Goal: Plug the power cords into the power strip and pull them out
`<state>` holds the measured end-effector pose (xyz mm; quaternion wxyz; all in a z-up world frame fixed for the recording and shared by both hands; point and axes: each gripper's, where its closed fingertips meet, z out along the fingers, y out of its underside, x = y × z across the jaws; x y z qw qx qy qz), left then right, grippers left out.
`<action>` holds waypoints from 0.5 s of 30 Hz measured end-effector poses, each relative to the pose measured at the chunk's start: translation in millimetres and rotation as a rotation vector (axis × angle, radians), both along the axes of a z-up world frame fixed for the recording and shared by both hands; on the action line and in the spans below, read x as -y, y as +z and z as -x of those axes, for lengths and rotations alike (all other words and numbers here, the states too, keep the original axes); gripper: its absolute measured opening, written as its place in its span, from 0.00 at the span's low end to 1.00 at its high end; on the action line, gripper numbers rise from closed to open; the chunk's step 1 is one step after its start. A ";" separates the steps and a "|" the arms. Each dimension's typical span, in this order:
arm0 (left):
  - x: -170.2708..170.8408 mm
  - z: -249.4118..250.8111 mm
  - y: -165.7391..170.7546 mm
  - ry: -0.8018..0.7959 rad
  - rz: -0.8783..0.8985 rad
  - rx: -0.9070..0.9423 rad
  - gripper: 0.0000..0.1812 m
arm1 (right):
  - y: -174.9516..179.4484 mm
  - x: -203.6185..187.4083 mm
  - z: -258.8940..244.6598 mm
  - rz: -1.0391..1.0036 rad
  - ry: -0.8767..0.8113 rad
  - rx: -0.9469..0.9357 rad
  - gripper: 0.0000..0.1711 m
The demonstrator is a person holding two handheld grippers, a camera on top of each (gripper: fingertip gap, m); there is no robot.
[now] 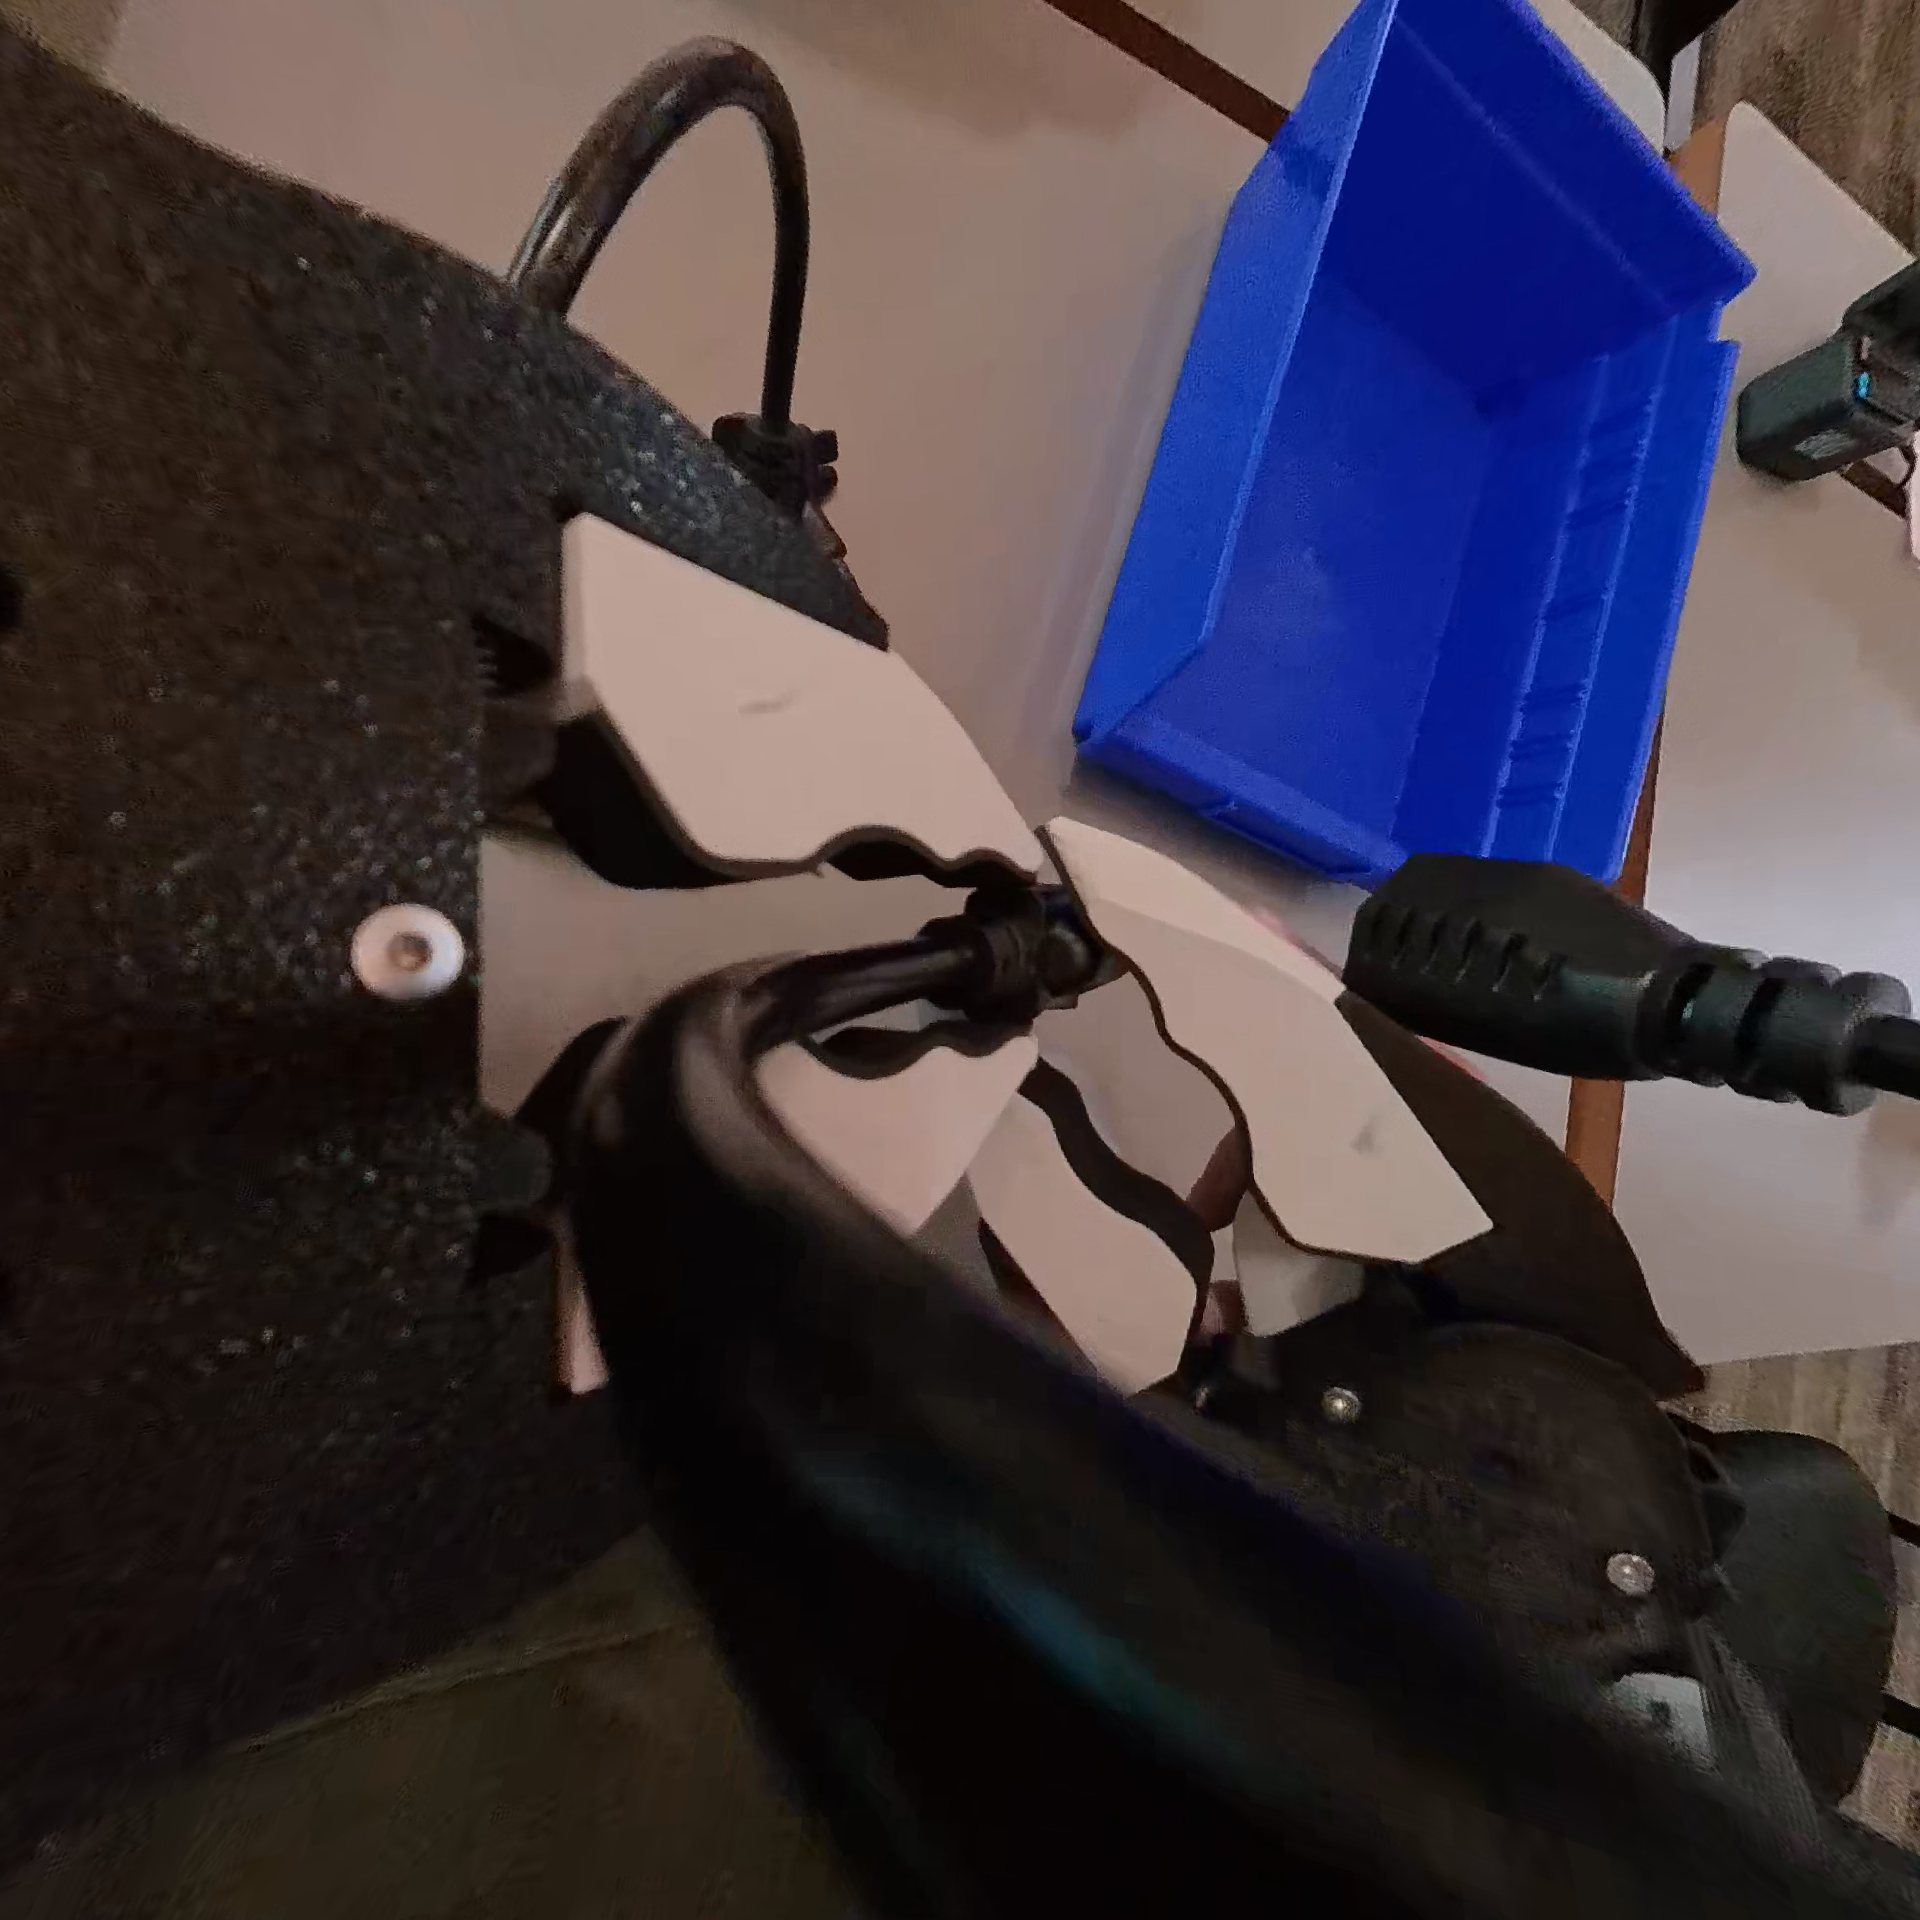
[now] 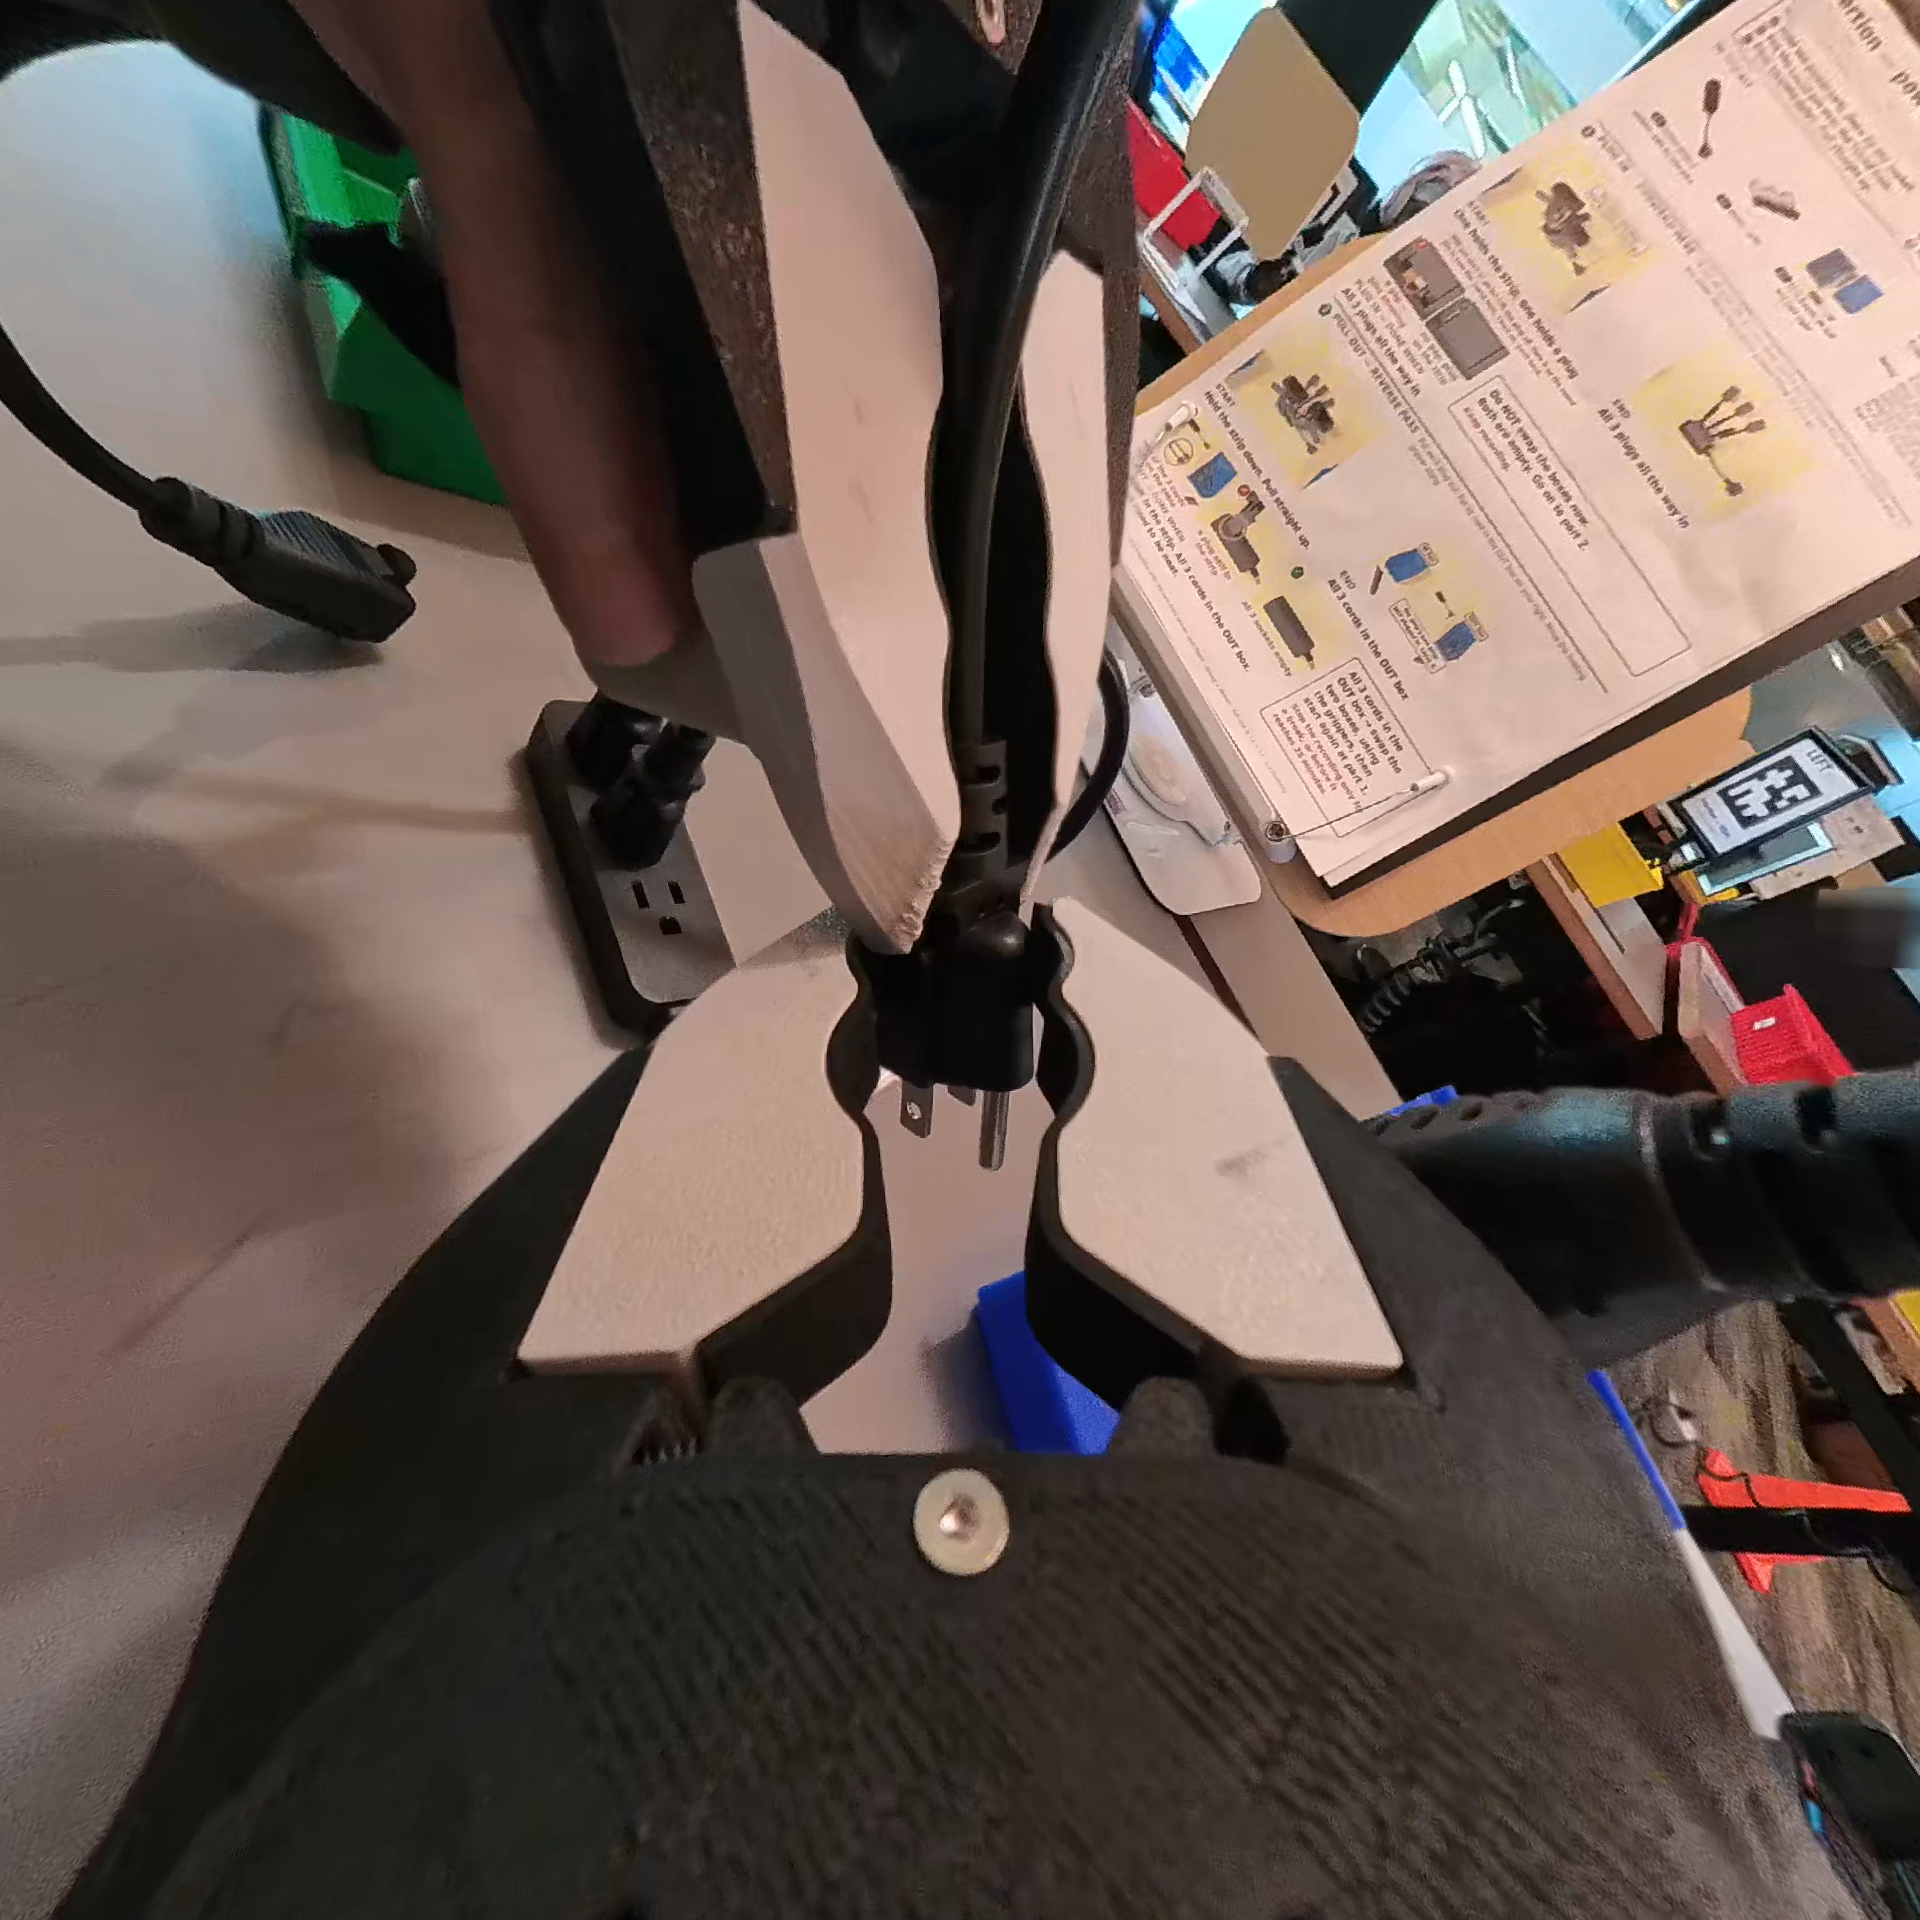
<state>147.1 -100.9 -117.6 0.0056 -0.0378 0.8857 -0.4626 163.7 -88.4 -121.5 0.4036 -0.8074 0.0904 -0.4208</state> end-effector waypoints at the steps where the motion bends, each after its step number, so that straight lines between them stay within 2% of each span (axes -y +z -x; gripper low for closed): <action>1: -0.5 -0.1 -0.6 0.000 -0.002 -0.011 0.14 | -0.3 -1.1 -0.4 -0.005 0.004 -0.001 0.16; 5: -3.3 -2.4 3.1 0.004 0.003 0.000 0.12 | 4.8 -4.7 -1.2 -0.065 0.021 0.017 0.16; 11: -11.5 -6.5 30.0 0.003 0.163 -0.138 0.13 | 15.9 -6.5 3.4 -0.369 0.160 -0.037 0.23; 13: -13.8 -6.5 29.0 -0.005 0.166 -0.168 0.13 | 13.9 -8.5 2.4 -0.398 0.178 -0.042 0.25; 15: -14.2 -6.9 25.1 0.001 0.158 -0.177 0.13 | 6.1 -13.0 0.5 -0.353 0.176 -0.032 0.23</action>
